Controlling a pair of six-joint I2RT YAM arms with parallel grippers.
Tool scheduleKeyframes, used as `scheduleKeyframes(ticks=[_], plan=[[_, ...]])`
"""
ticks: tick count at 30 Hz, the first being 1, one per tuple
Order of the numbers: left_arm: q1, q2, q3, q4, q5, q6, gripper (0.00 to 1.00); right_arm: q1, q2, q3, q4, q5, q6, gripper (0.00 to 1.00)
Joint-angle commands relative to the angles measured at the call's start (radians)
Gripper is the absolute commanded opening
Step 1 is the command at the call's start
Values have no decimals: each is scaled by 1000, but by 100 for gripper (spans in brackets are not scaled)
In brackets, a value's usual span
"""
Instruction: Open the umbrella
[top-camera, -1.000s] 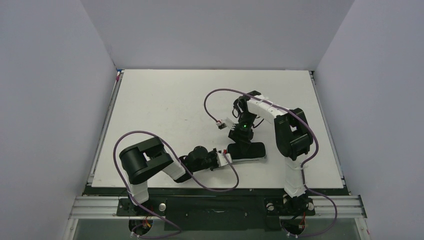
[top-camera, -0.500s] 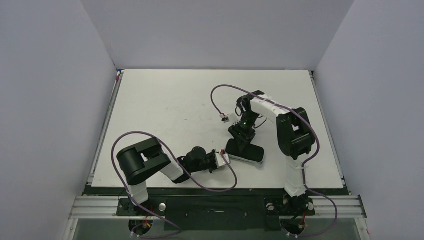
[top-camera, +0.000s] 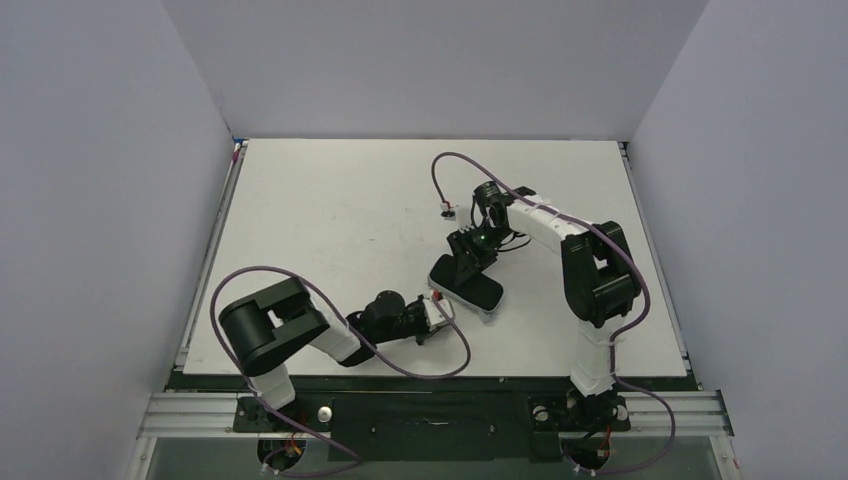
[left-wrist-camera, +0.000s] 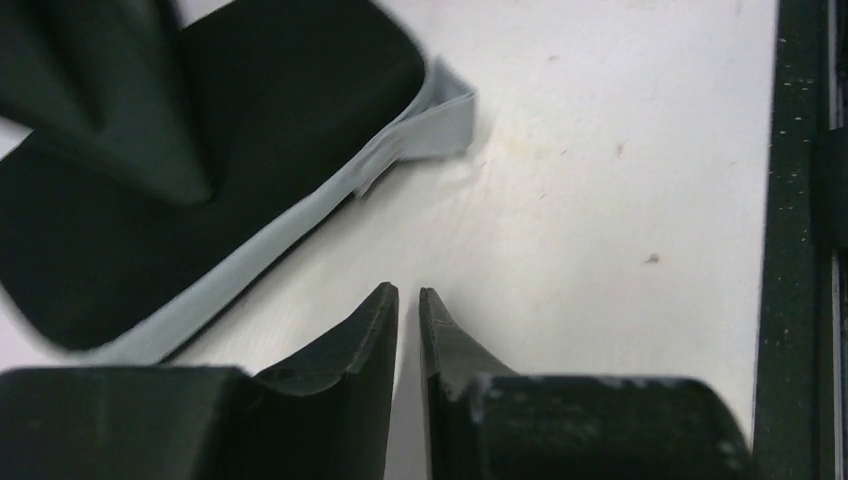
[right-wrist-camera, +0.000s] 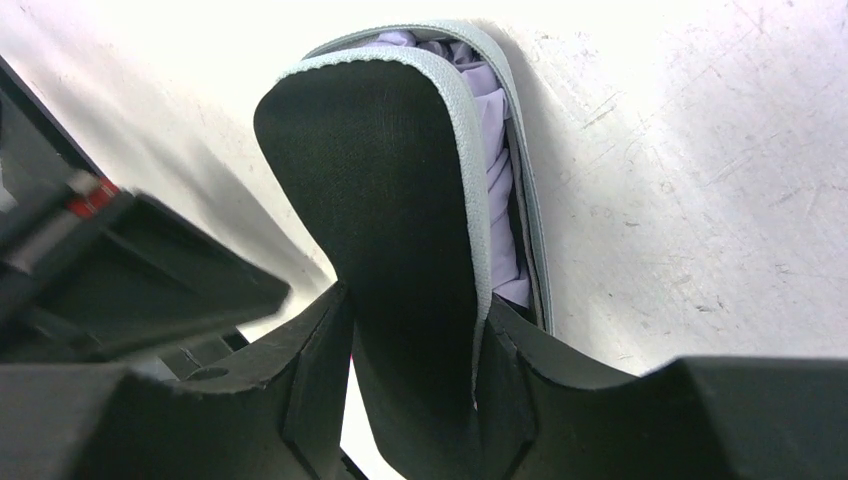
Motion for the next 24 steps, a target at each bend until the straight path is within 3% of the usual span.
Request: scheduleKeyframes(ticks=[1,4,10,15,24], plan=[[97,-168,-93,-30,-19,-76,20,-4,18,-56,132,130,-111,0],[162,-230,-123,-104,-13,-68,35,4,6,-66,93,122,-166,0],[192,-191,-109,-104,-37,-28,47,25,-7,-82,60,115,-212,0],[200,-128,-74,-75,-71,18,46,33,-22,-85,57,139,-227,0],[200,14,17,-9,-147,14,31,55,-84,-136,156,252,-109,0]])
